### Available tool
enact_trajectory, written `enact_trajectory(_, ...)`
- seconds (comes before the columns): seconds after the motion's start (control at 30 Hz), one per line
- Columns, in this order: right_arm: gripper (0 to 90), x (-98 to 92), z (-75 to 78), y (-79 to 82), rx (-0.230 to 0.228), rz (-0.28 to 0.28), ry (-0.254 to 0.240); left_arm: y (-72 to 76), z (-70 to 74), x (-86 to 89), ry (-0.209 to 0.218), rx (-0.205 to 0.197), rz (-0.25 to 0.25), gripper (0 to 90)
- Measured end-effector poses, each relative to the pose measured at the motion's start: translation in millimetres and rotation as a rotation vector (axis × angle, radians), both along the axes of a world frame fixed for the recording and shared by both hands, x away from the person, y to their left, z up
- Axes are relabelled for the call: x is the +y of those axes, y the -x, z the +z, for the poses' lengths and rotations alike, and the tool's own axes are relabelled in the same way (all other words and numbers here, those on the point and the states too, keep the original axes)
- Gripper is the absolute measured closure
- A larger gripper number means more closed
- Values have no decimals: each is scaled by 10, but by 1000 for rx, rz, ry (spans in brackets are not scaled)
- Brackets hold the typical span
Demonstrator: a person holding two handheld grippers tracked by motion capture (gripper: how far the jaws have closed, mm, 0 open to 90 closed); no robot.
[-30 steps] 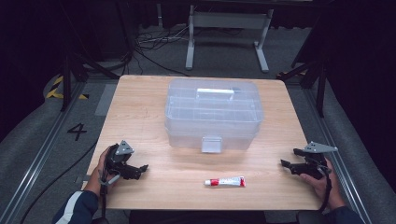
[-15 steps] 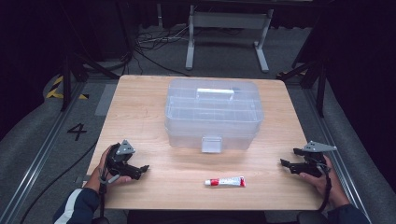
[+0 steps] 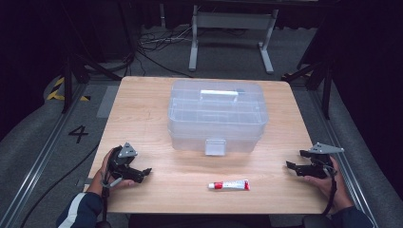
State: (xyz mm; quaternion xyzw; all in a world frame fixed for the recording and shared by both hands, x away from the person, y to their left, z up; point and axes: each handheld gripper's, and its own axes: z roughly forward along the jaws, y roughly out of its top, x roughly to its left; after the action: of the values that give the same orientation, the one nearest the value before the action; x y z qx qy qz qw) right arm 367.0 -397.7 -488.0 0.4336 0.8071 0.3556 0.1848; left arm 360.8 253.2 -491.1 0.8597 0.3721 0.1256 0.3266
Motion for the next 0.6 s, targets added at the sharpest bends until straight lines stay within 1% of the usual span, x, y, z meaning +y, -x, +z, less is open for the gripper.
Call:
enact_trajectory(0.03,209,10,28,8,-20,5,-4,1,0,0,0,0,1,4)
enact_trajectory(0.07,210,17,64,7,-19,12,-24,0,0,0,0,0,0,4)
enact_trajectory(0.1,210,21,84,3,-22,16,-25,0,0,0,0,0,0,4)
enact_trajectory(0.17,212,42,146,-12,-32,22,-11,0,0,0,0,0,0,4)
enact_trajectory(0.3,228,74,251,-44,-56,30,-20,0,0,0,1,0,1,4)
enact_trajectory(0.37,235,97,304,-60,-73,41,-14,0,0,0,1,0,0,4)
enact_trajectory(0.47,235,134,379,-88,-79,57,-9,0,0,0,1,0,1,4)
enact_trajectory(0.6,240,176,488,-124,-98,73,-15,0,0,0,1,0,0,4)
